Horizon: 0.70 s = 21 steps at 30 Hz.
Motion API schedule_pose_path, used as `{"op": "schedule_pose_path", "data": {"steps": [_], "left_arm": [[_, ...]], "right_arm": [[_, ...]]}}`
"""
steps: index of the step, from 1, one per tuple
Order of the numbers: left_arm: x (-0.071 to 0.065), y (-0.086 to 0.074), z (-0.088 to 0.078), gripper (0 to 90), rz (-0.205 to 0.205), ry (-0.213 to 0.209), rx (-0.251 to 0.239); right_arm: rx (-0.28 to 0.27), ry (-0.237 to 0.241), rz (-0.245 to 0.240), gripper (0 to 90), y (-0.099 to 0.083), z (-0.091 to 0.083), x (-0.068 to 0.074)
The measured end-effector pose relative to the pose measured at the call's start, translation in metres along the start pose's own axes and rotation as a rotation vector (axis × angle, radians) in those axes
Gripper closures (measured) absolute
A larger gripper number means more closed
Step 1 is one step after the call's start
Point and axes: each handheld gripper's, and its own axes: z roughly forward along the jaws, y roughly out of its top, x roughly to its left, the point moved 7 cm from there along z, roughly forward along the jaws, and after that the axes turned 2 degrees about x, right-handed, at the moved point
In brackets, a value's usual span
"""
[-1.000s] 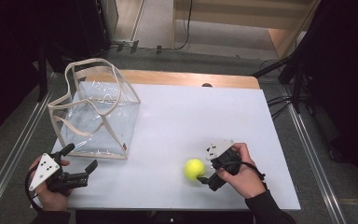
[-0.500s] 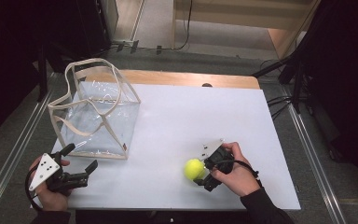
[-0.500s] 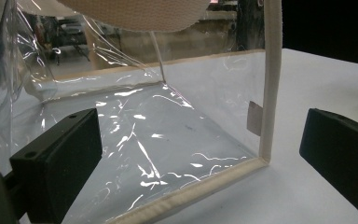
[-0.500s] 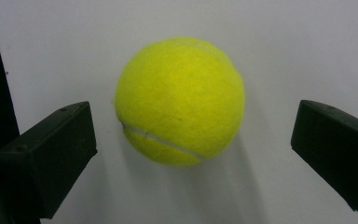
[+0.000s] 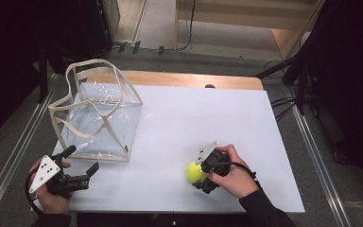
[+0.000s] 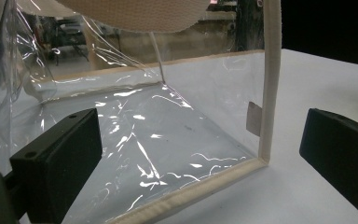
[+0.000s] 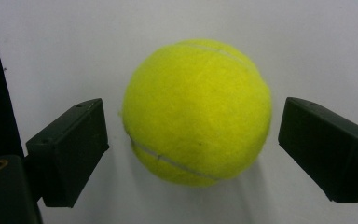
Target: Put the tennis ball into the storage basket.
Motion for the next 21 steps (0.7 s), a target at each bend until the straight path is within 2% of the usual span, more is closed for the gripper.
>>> {"op": "schedule_pose_path", "data": {"steps": [8,10,13,21], "left_arm": [[0.000,0.000,0.000,0.0,-0.005,0.001,-0.001],[0.000,0.000,0.000,0.0,-0.006,0.000,-0.002],[0.000,0.000,0.000,0.0,-0.007,0.001,-0.002],[0.001,0.000,0.000,0.0,-0.009,-0.002,0.000]], "right_arm": [[0.024,0.005,0.002,7.3,0.002,0.005,0.001],[0.025,0.006,0.013,10.9,0.003,0.005,0.002],[0.020,0.007,0.003,10.9,0.005,0.007,0.002],[0.050,-0.001,0.013,11.3,0.005,0.013,0.001]]}}
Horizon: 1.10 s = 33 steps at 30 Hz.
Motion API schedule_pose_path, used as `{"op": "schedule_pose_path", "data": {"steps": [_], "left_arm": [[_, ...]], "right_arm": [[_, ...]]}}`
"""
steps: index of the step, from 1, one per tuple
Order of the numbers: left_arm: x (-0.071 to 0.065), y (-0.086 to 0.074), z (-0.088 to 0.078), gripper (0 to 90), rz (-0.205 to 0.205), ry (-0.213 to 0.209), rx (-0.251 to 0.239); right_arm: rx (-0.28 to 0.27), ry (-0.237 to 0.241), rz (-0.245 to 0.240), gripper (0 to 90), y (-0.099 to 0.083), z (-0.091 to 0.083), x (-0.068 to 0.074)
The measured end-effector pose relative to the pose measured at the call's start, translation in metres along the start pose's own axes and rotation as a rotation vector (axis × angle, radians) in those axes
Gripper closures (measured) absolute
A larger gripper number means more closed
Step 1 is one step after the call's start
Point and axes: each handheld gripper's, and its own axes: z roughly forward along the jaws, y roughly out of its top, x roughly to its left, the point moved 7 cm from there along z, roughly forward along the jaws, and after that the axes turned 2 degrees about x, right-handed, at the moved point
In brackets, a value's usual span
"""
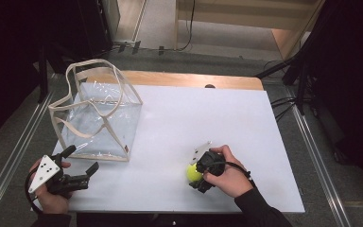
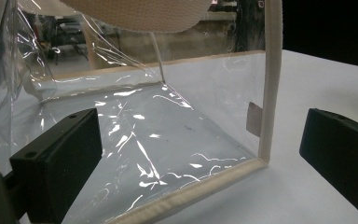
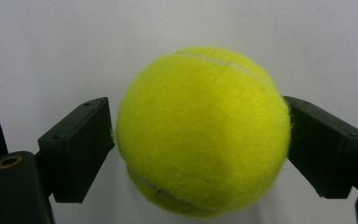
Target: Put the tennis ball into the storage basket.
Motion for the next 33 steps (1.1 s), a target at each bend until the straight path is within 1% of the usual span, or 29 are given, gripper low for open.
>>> {"op": "schedule_pose_path", "data": {"steps": [2,4,6,8,10,11,26,28,30,31,33], "left_arm": [[-0.0002,0.0000,0.0002,0.0,-0.001,0.001,-0.001],[-0.0005,0.0000,0.0003,0.0,-0.003,0.000,-0.001],[-0.0005,-0.0001,0.0004,0.0,-0.003,0.000,-0.001],[-0.0005,-0.0001,0.0005,0.0,-0.003,0.000,0.000],[-0.0006,-0.0001,0.0005,0.0,-0.003,0.000,0.000],[-0.0006,-0.0002,0.0005,0.0,-0.002,0.000,0.001],[-0.0006,-0.0002,0.0003,0.0,-0.001,0.000,0.000],[-0.0006,-0.0001,0.0004,0.0,-0.001,0.000,0.000],[-0.0006,-0.0001,0.0004,0.0,-0.003,0.000,-0.001],[-0.0005,-0.0001,0.0000,0.0,-0.003,-0.003,-0.001],[-0.0002,-0.0001,-0.0001,0.0,-0.001,-0.002,0.000]], "right_arm": [[-0.003,0.001,-0.004,11.7,0.0001,0.0012,-0.0001],[0.008,-0.003,-0.012,12.6,-0.0010,0.0029,-0.0001],[0.007,-0.012,-0.005,13.7,-0.0012,0.0030,-0.0004],[0.002,-0.013,0.001,19.2,-0.0013,0.0024,-0.0008],[-0.002,-0.008,-0.009,21.7,-0.0015,0.0023,-0.0023],[-0.004,-0.004,-0.003,21.8,-0.0013,0.0025,-0.0017],[0.006,-0.001,-0.002,22.9,-0.0007,0.0006,-0.0016],[0.000,0.000,-0.004,22.9,-0.0001,-0.0004,-0.0029],[-0.005,0.000,0.006,22.9,0.0007,-0.0008,-0.0032],[-0.002,-0.002,-0.002,22.9,0.0008,-0.0011,-0.0042],[0.002,-0.001,0.003,22.9,0.0018,-0.0017,-0.0045]]}}
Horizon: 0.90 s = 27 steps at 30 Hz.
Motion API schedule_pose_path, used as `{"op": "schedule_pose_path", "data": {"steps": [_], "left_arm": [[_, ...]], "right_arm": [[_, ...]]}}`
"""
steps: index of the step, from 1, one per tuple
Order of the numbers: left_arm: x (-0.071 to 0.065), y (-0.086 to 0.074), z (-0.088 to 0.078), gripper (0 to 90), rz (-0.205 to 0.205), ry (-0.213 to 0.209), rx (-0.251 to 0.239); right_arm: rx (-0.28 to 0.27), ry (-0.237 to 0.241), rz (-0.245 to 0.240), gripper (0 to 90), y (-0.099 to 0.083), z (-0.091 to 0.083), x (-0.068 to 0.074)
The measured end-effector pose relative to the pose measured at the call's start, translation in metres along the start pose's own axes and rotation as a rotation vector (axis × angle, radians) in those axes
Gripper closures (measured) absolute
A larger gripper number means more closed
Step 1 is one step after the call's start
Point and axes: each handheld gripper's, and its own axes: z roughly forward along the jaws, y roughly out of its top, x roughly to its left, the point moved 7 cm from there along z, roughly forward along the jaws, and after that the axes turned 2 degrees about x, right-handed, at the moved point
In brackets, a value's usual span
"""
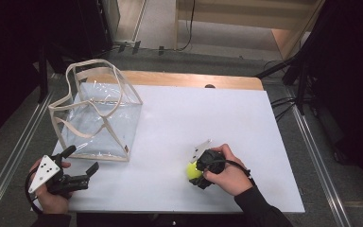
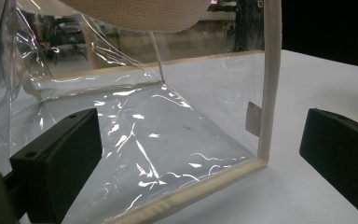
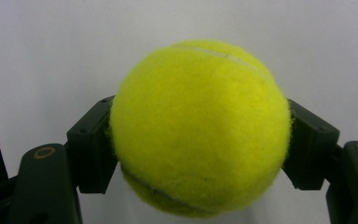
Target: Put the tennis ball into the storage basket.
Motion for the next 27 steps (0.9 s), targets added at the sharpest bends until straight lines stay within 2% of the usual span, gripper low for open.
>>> {"op": "schedule_pose_path", "data": {"steps": [3,19,27], "left_arm": [[0.000,0.000,0.000,0.0,-0.001,-0.001,-0.001],[0.000,0.000,0.000,0.0,-0.001,-0.003,-0.004],[0.000,0.000,0.000,0.0,-0.001,-0.004,-0.004]], "right_arm": [[0.000,0.005,-0.014,22.9,0.002,0.000,-0.001],[-0.007,-0.002,-0.002,23.0,0.016,-0.008,-0.008],[-0.019,0.011,0.002,23.0,0.025,-0.009,-0.011]]}}
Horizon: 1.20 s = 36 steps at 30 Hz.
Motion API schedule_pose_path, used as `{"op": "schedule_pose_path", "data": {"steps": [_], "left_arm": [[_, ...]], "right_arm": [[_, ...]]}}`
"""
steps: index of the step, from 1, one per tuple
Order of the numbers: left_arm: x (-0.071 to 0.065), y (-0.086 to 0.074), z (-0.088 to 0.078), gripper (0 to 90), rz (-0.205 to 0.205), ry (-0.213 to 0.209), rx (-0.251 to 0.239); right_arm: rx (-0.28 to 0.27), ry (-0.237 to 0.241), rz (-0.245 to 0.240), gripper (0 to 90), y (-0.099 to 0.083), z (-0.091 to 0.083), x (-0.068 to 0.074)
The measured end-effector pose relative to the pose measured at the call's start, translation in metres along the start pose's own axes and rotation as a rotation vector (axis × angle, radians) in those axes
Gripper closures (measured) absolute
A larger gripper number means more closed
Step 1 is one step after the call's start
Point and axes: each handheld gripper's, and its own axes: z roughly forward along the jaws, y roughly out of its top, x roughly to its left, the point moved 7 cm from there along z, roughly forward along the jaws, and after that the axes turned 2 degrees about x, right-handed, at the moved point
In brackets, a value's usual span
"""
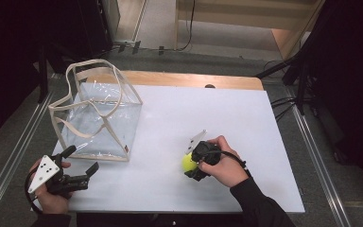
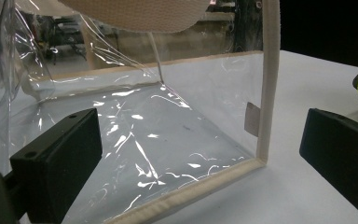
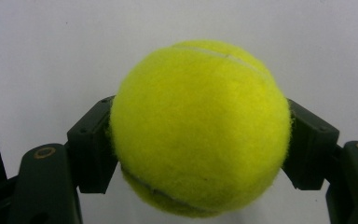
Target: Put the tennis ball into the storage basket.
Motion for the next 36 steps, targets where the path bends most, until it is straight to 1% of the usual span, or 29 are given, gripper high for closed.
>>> {"op": "schedule_pose_path", "data": {"steps": [1,3,7,8,9,11,12,13,19,20,21,23,24,26,27,30,33,34,35,36], "left_arm": [[0.000,0.000,0.000,0.0,-0.001,-0.001,0.000],[0.000,0.000,0.000,0.0,-0.001,-0.001,0.000],[0.000,0.000,0.000,0.0,0.000,-0.001,0.000],[0.000,0.000,0.000,0.0,0.000,-0.001,-0.001],[0.000,0.000,0.000,0.0,0.000,0.000,0.000],[0.000,0.000,0.000,0.0,-0.001,-0.001,-0.002],[0.000,0.000,0.000,0.0,0.000,-0.002,-0.002],[0.000,0.000,0.000,0.0,-0.001,-0.001,-0.002],[0.000,0.000,0.000,0.0,-0.001,-0.002,-0.001],[0.000,0.000,0.000,0.0,-0.001,-0.003,-0.003],[0.000,0.000,0.000,0.0,-0.001,-0.003,-0.003],[0.000,0.000,0.000,0.0,-0.001,-0.003,-0.003],[0.000,0.000,0.000,0.0,-0.001,-0.003,-0.003],[0.000,0.000,0.000,0.0,-0.001,-0.004,-0.003],[0.000,0.000,0.000,0.0,-0.001,-0.004,-0.003],[0.000,0.000,0.000,0.0,-0.001,-0.004,-0.003],[0.000,0.000,0.000,0.0,-0.001,-0.005,-0.004],[0.000,0.000,0.000,0.0,-0.001,-0.005,-0.003],[0.000,0.000,0.000,0.0,-0.001,-0.005,-0.003],[0.000,0.000,0.000,0.0,-0.001,-0.005,-0.003]], "right_arm": [[-0.004,0.007,0.007,23.0,0.001,0.000,0.001],[-0.012,0.010,0.002,23.0,0.003,0.000,0.000],[-0.009,0.009,0.003,23.0,0.005,-0.002,-0.002],[-0.005,0.010,0.011,23.0,0.006,-0.002,-0.002],[-0.006,0.012,0.005,23.0,0.007,-0.002,-0.003],[-0.008,0.016,0.014,23.0,0.008,-0.002,-0.003],[-0.011,0.017,0.009,23.0,0.009,-0.001,-0.004],[-0.012,0.017,0.018,23.0,0.010,-0.002,-0.004],[-0.017,0.018,0.022,23.1,0.014,-0.003,-0.006],[-0.010,0.015,0.018,23.1,0.015,-0.003,-0.006],[-0.009,0.016,0.024,23.1,0.016,-0.003,-0.006],[-0.010,0.021,0.014,23.1,0.020,-0.004,-0.007],[-0.005,0.024,0.020,23.1,0.021,-0.004,-0.007],[-0.013,0.029,0.014,23.1,0.024,-0.005,-0.008],[-0.019,0.036,0.021,23.1,0.026,-0.005,-0.007],[-0.013,0.043,0.023,23.1,0.029,-0.004,-0.008],[-0.007,0.039,0.028,23.1,0.033,-0.004,-0.008],[-0.016,0.036,0.007,23.1,0.035,-0.004,-0.010],[-0.010,0.035,0.024,23.2,0.036,-0.004,-0.010],[-0.016,0.035,0.017,23.1,0.038,-0.004,-0.010]]}}
